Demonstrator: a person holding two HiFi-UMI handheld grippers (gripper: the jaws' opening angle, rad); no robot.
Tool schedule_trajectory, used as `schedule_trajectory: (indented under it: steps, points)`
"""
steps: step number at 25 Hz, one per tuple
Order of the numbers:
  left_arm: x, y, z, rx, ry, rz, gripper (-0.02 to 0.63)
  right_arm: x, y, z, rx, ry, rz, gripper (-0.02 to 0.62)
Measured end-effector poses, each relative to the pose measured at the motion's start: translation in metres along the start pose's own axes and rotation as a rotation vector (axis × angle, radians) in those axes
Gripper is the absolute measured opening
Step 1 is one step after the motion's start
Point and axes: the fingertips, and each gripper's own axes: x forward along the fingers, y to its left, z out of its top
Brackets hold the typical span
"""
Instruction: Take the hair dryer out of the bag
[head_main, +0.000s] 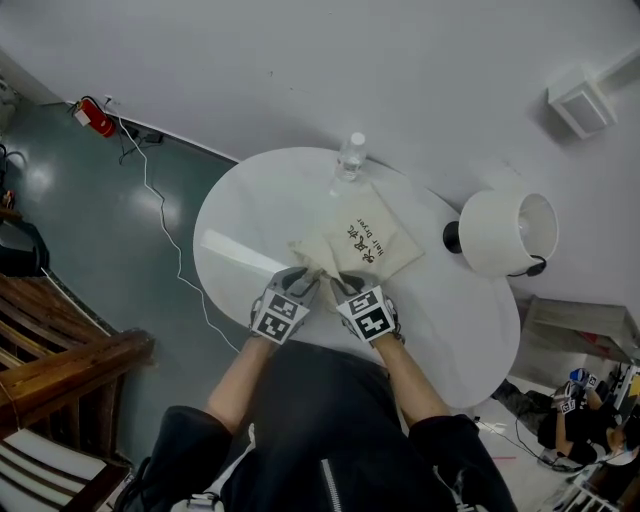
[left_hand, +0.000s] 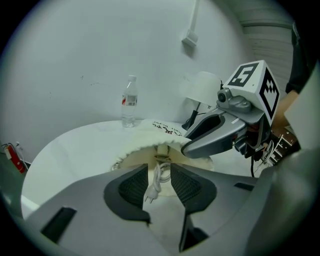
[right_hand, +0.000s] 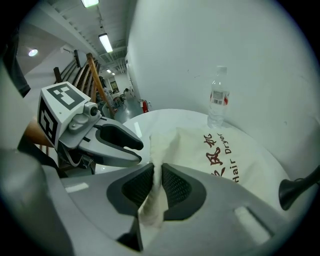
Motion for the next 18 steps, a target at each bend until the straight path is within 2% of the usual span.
schedule_trajectory:
  steps: [6, 11, 18]
  points:
    - [0.018, -0.002, -0.003, 0.049, 0.058, 0.000, 0.162, -0.001, -0.005, 0.001, 0.012, -0.017, 0.008, 0.049]
    - [0.033, -0.003, -0.013, 0.087, 0.146, -0.007, 0.170, -0.003, -0.004, 0.002, 0.024, -0.025, 0.023, 0.049]
    - [0.050, 0.000, -0.022, 0.138, 0.218, 0.006, 0.170, -0.005, -0.006, 0.002, 0.034, -0.031, 0.029, 0.049]
